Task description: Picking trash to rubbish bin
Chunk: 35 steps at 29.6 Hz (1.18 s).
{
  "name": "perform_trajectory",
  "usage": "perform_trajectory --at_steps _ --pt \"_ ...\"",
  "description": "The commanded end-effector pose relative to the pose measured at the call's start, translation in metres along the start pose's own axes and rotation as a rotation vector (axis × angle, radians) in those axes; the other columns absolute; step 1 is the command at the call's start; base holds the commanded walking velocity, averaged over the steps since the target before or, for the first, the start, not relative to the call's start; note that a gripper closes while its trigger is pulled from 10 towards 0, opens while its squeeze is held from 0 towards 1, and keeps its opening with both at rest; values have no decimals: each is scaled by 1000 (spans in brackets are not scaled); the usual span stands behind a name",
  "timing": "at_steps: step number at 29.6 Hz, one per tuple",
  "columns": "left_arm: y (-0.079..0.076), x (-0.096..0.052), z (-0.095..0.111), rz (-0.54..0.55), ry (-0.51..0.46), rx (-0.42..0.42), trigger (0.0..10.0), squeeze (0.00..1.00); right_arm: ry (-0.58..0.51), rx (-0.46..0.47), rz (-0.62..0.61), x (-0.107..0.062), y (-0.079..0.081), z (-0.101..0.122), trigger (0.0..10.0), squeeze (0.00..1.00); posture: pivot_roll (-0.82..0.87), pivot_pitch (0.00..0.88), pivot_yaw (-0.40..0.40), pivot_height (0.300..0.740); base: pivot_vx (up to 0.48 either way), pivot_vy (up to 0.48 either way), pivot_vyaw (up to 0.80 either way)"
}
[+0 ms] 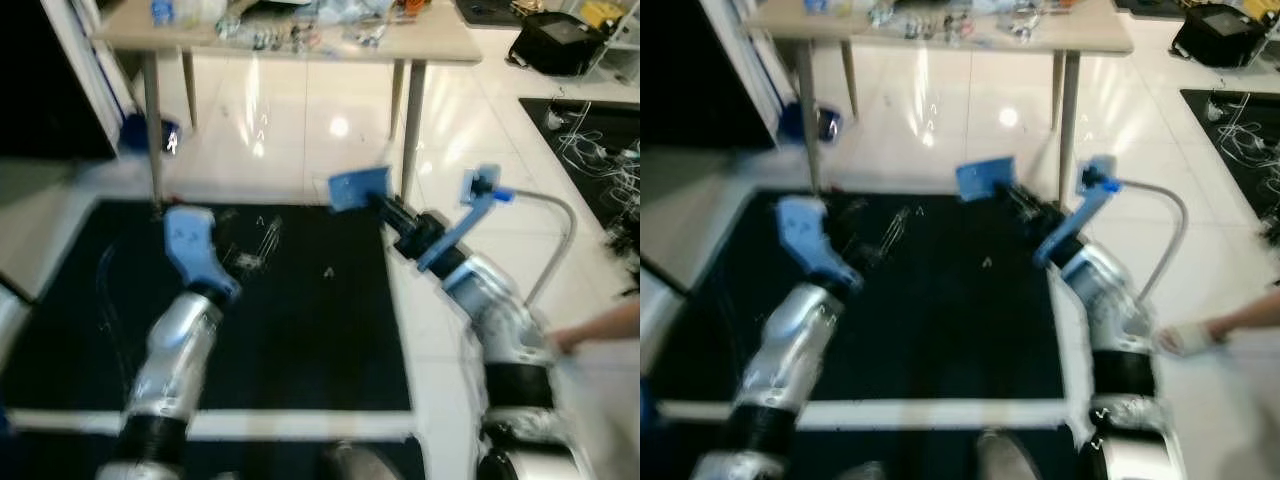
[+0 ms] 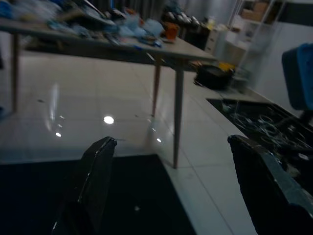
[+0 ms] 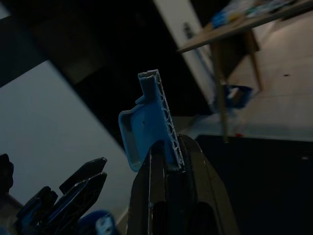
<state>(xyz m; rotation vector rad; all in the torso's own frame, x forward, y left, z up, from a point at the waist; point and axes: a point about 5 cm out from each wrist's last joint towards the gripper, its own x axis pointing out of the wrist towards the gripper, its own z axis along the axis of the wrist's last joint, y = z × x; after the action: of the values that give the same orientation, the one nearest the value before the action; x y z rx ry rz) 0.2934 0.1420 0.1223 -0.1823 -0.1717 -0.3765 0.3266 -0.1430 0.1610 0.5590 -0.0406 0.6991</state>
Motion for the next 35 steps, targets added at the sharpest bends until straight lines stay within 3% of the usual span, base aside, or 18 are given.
perform_trajectory --at_steps 1,35 --pt "0 -1 0 -1 -2 1 10000 0 13 -8 -3 0 -1 1 10000 0 -72 0 -21 740 0 0 -406" --pt "-1 0 -1 -28 -1 4 10000 0 54 -7 -2 1 -2 -4 10000 0 -66 0 -29 740 0 0 -788"
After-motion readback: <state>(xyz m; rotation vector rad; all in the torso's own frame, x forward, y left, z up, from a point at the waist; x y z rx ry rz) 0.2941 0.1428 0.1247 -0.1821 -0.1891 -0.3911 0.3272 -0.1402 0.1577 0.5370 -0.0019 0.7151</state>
